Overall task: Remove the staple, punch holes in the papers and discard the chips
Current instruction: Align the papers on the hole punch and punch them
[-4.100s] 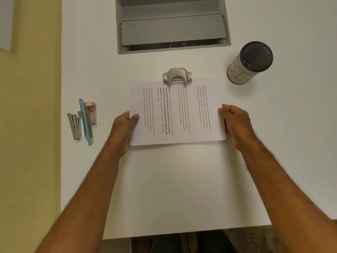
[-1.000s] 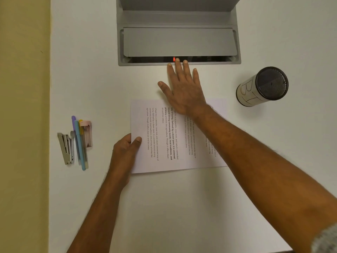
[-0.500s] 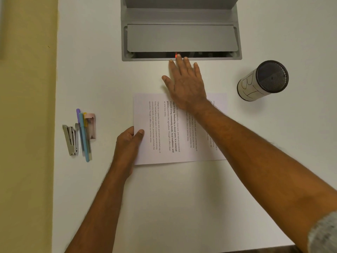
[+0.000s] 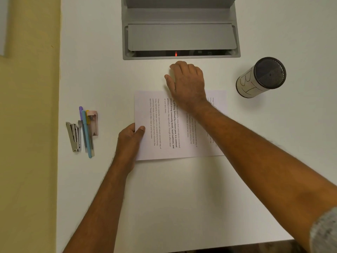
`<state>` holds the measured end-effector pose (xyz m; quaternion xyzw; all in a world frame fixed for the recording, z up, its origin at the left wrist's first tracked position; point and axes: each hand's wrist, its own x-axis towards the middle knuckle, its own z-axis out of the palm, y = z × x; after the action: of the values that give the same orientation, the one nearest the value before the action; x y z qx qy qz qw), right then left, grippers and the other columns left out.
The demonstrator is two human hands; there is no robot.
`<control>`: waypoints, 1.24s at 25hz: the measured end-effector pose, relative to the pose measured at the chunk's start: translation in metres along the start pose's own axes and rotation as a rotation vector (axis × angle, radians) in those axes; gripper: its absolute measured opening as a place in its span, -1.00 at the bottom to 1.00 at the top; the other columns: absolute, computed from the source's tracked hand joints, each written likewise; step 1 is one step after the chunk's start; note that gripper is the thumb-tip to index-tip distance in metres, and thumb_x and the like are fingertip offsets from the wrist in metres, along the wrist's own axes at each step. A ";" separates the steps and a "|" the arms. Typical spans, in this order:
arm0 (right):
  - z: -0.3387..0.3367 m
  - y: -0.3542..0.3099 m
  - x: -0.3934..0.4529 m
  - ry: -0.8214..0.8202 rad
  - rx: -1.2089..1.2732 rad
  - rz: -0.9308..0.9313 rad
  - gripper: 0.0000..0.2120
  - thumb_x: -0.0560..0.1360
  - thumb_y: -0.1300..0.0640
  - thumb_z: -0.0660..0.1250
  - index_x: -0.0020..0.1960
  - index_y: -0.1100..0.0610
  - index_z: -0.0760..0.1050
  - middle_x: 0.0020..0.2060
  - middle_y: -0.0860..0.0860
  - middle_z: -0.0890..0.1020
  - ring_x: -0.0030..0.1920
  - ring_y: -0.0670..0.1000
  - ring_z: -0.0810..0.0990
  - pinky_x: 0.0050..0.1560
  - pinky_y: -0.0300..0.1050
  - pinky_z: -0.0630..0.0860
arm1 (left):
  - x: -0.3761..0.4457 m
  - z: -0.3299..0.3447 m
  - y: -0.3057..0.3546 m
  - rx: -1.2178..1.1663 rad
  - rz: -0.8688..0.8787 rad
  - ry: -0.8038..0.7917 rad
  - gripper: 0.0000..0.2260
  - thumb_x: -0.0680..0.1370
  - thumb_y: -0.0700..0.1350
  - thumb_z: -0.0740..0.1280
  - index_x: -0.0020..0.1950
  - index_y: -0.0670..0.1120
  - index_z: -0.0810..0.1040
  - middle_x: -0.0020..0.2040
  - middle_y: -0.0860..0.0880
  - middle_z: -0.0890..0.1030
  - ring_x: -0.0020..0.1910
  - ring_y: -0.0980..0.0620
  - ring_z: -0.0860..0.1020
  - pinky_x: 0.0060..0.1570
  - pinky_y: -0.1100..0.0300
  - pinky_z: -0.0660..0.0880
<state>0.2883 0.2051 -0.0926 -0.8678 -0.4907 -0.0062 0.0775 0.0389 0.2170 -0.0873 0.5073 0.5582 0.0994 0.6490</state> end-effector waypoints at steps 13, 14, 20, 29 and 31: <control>-0.042 0.034 -0.091 0.167 0.527 0.275 -0.66 0.66 0.14 0.27 0.42 0.16 0.47 0.37 0.07 0.53 0.35 0.08 0.49 0.36 0.02 0.51 | -0.004 -0.001 0.006 -0.016 -0.016 -0.025 -0.84 0.70 -0.04 0.28 0.08 0.11 0.66 -0.01 0.13 0.77 -0.07 0.05 0.75 -0.17 0.23 0.66; -0.043 0.040 -0.108 0.156 0.546 0.340 -0.65 0.65 0.14 0.27 0.42 0.15 0.45 0.37 0.06 0.51 0.36 0.08 0.47 0.37 0.04 0.50 | -0.005 0.000 0.007 -0.029 -0.023 -0.030 -0.84 0.70 -0.05 0.28 0.09 0.11 0.66 0.00 0.12 0.77 -0.07 0.05 0.75 -0.17 0.23 0.65; -0.039 0.065 -0.176 0.027 0.444 0.604 -0.57 0.63 0.08 0.35 0.46 0.13 0.41 0.41 0.10 0.48 0.39 0.15 0.44 0.39 0.15 0.48 | -0.005 -0.002 0.006 -0.081 -0.054 -0.051 -0.85 0.70 -0.07 0.28 0.14 0.06 0.66 0.02 0.08 0.78 -0.06 0.04 0.76 -0.18 0.21 0.67; -0.056 0.076 -0.200 -0.029 0.634 0.818 -0.59 0.64 -0.04 0.36 0.45 0.04 0.45 0.26 -0.05 0.49 0.10 0.01 0.59 0.18 -0.02 0.58 | -0.015 -0.002 0.000 -0.095 -0.103 -0.064 -0.84 0.70 -0.08 0.28 0.17 0.03 0.65 0.03 0.04 0.77 -0.10 0.03 0.75 -0.20 0.17 0.66; -0.058 0.078 -0.206 -0.021 0.688 0.865 -0.62 0.63 -0.01 0.39 0.41 0.05 0.49 0.20 -0.06 0.51 -0.07 -0.11 0.58 0.09 -0.16 0.57 | -0.020 -0.001 -0.003 -0.098 -0.111 -0.069 -0.84 0.70 -0.08 0.28 0.16 0.03 0.65 0.05 0.02 0.77 -0.06 0.00 0.75 -0.16 0.13 0.66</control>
<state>0.2518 -0.0178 -0.0637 -0.9149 -0.0638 0.1958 0.3472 0.0299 0.2027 -0.0770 0.4463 0.5573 0.0732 0.6963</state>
